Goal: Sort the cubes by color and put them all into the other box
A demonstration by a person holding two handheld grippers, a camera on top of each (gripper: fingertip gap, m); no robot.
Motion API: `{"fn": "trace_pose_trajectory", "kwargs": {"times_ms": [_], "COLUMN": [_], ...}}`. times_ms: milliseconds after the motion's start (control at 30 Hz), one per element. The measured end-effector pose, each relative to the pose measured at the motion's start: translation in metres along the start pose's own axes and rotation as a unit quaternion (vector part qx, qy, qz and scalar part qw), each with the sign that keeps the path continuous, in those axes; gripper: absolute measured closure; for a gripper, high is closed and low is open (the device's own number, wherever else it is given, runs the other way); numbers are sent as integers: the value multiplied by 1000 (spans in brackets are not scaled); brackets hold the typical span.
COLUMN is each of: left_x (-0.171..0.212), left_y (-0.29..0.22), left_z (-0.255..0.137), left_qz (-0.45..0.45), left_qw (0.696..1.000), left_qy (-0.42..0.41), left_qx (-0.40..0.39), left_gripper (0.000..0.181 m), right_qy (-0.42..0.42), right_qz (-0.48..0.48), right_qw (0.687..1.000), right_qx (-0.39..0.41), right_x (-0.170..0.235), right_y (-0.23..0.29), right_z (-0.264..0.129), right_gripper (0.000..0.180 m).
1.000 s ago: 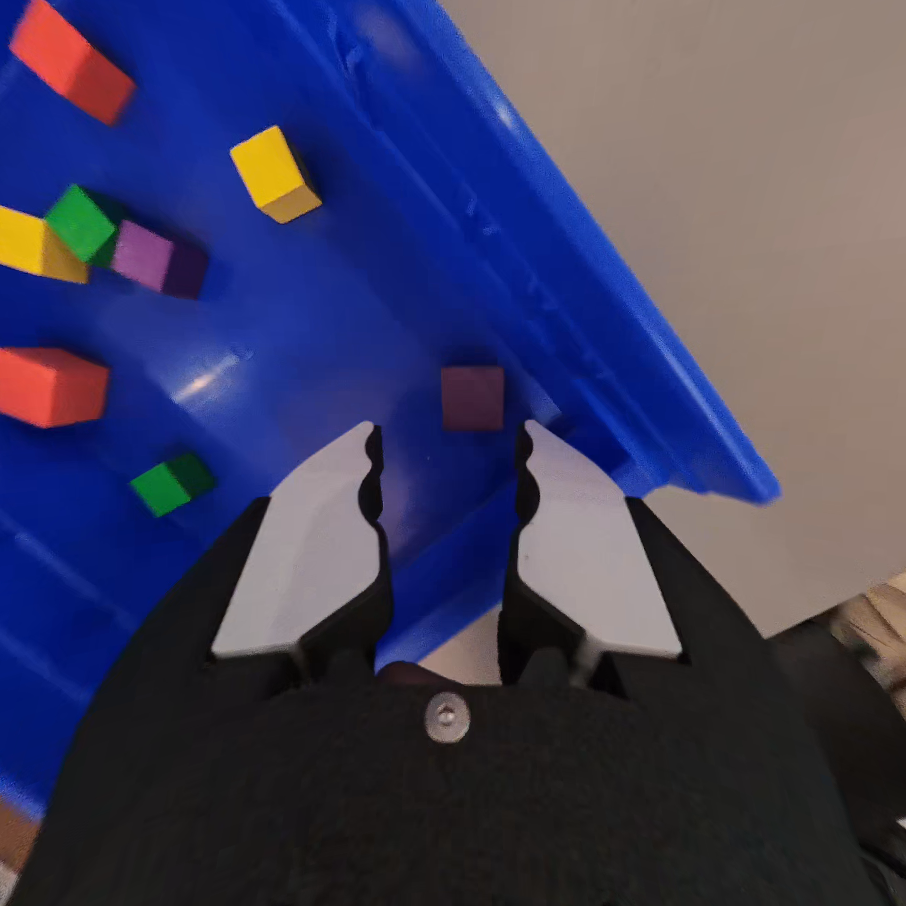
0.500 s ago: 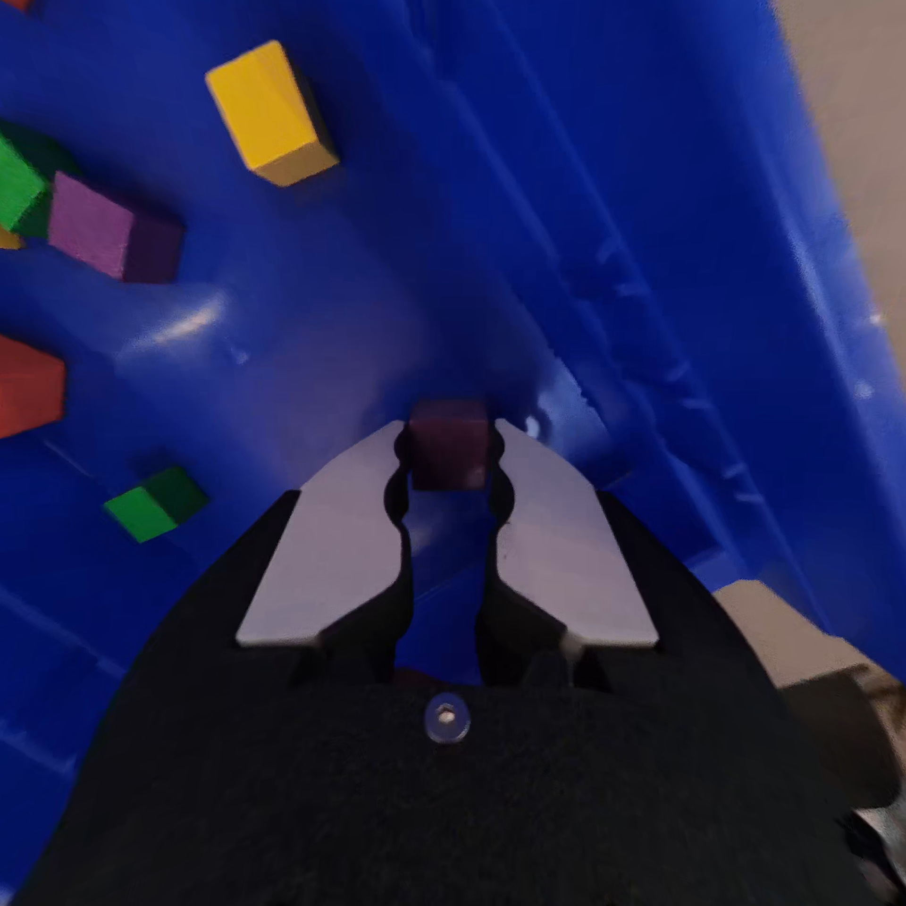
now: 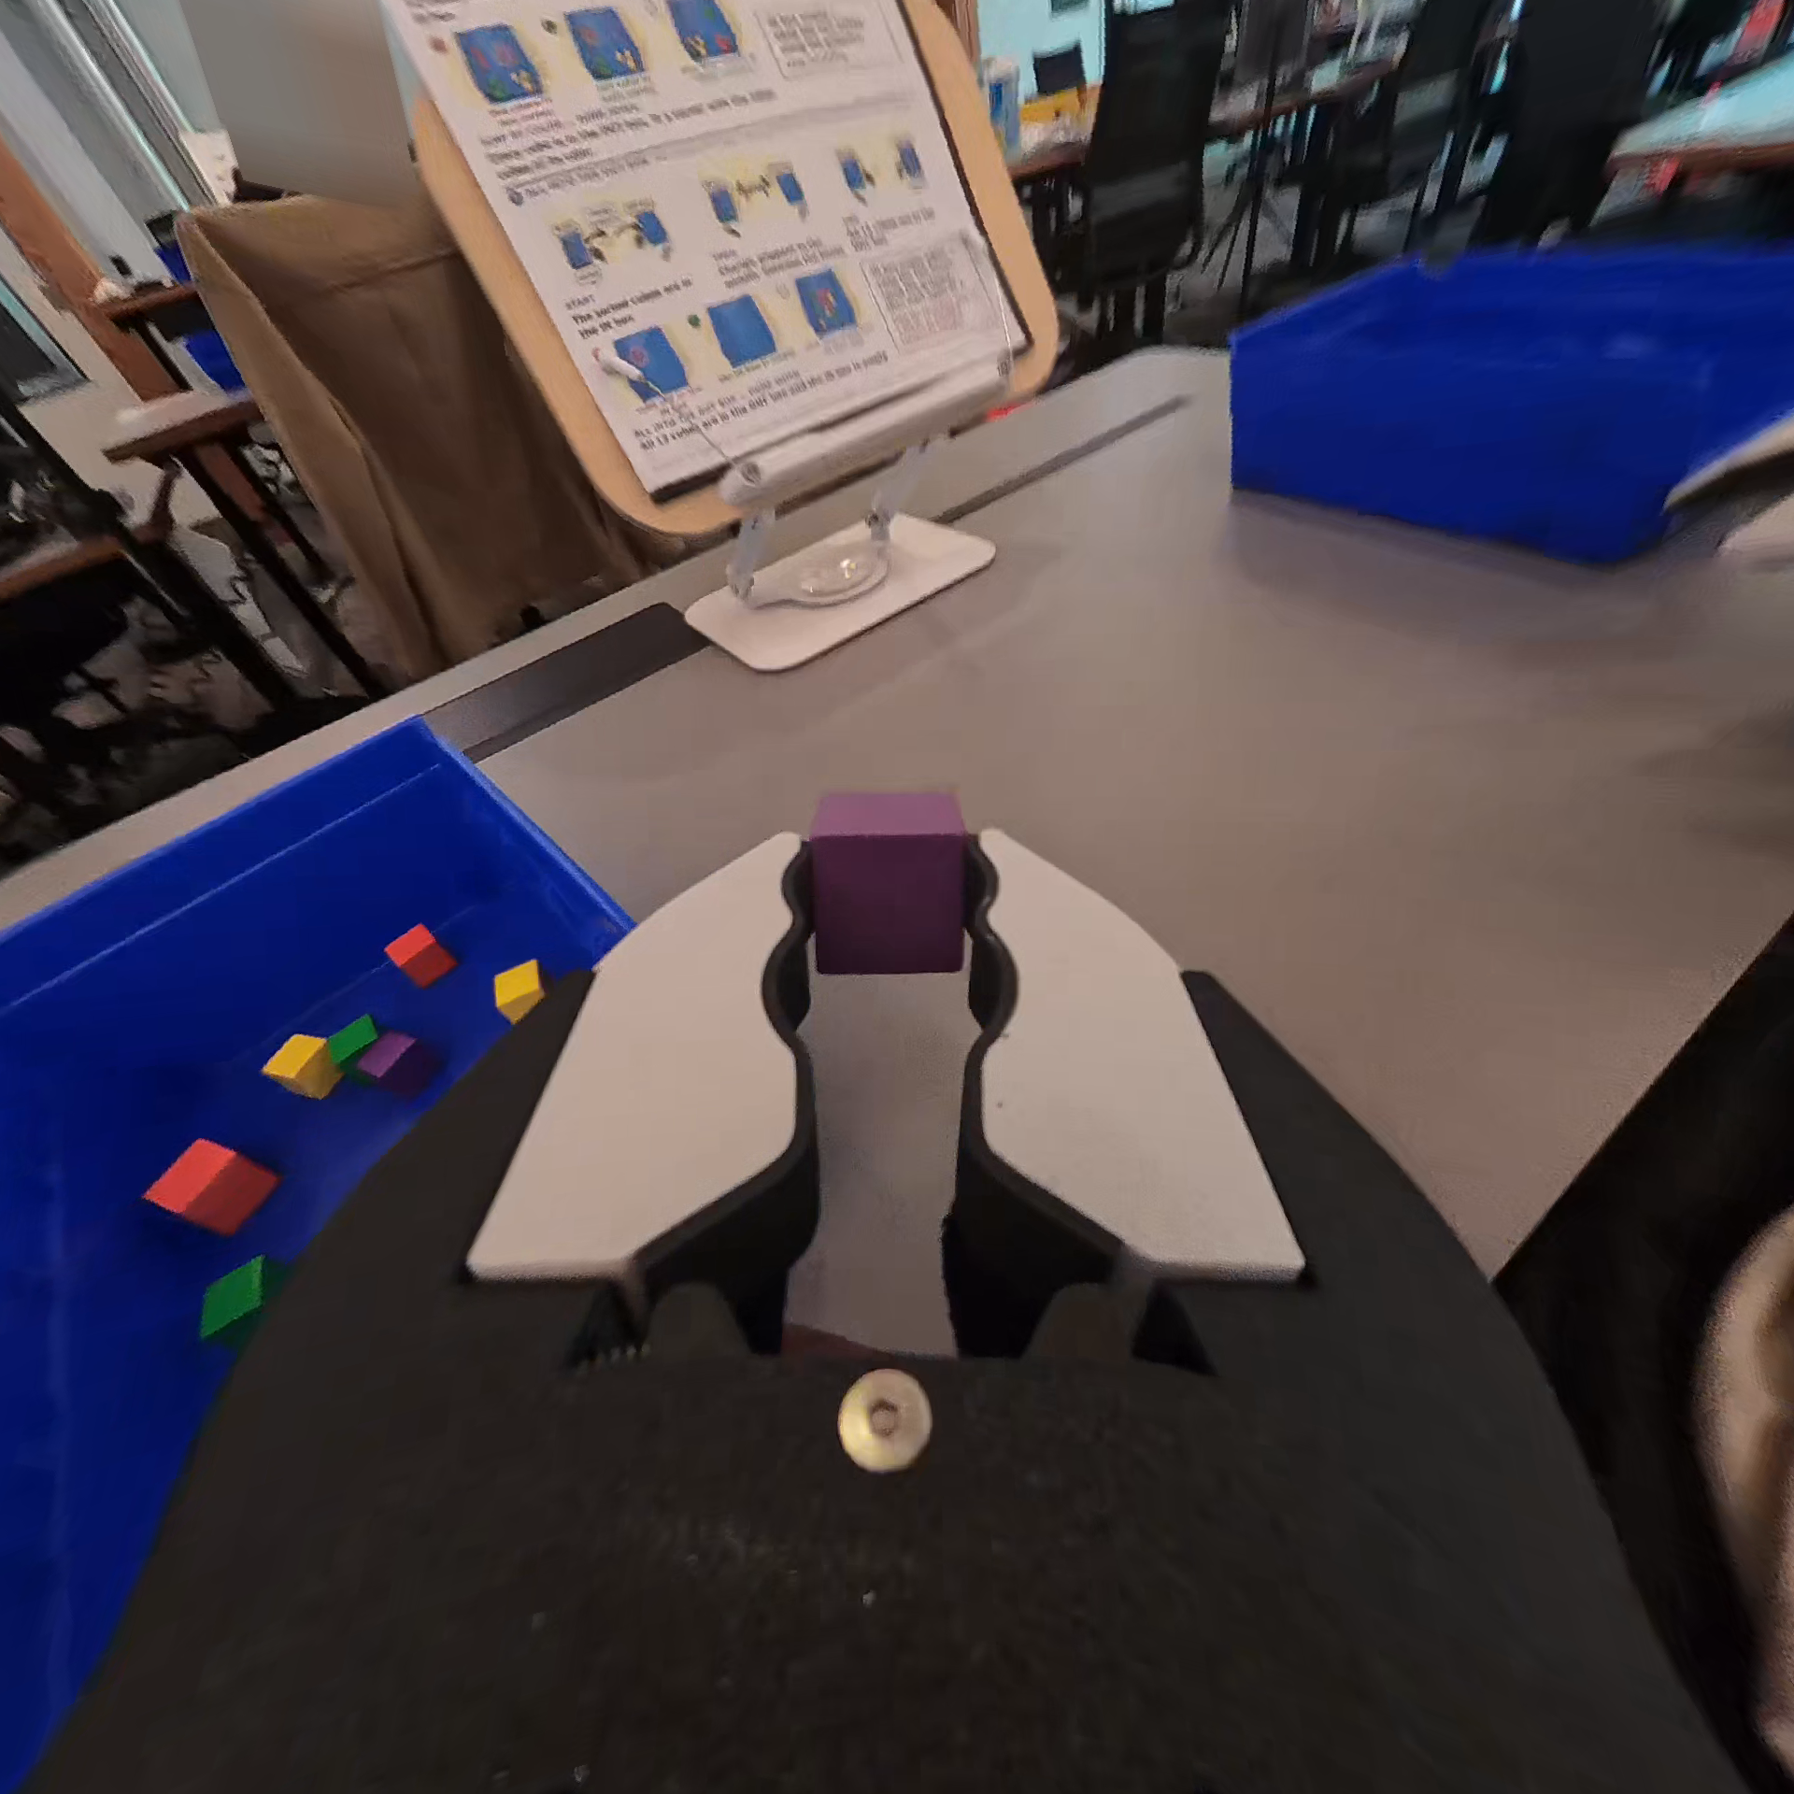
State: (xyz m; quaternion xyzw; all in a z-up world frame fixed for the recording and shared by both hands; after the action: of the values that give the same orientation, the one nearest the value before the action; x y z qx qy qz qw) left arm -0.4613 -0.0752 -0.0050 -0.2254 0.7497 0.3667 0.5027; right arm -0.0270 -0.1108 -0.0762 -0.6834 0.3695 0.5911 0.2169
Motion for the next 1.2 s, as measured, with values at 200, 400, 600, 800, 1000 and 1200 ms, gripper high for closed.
{"fn": "trace_pose_trajectory", "kwargs": {"times_ms": [200, 400, 600, 800, 1000, 1200], "left_x": [10, -22, -56, -57, -46, -22], "left_y": [-37, -64, -117, -147, -151, -111], "left_z": [19, 74, 140, 161, 159, 111], "left_qz": [36, -168, -367, -406, -449, -328], "left_qw": [997, 947, 773, 709, 663, 873], "left_qy": [-7, -43, -39, -18, -11, -4], "left_qx": [64, 269, 516, 576, 598, 361], "left_gripper": [152, 152, 153, 153, 137, 120], "right_qy": [5, -25, -102, -103, -115, -108], "right_qz": [83, -34, -220, -289, -290, -209], "right_qw": [995, 991, 954, 933, 936, 969], "right_qx": [-54, -123, -174, -188, -160, -77], "right_x": [1, -15, -57, -60, -53, -43], "right_y": [2, 15, 49, 64, 59, 30], "right_z": [5, 17, 42, 58, 52, 13], "right_gripper": [147, 146, 141, 142, 151, 151]}}
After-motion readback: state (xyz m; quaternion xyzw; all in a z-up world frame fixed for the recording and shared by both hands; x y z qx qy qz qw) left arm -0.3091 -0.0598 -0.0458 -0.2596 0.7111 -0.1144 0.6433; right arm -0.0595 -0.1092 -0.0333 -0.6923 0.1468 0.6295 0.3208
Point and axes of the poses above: each gripper's, where its closed fingertips meet, z out along the fingers, x out of its underside, y = z × x across the jaws, the point moved 8 cm from there along -z, back along the fingers, and after that the axes turned 9 degrees about z, right-handed, at the moved point
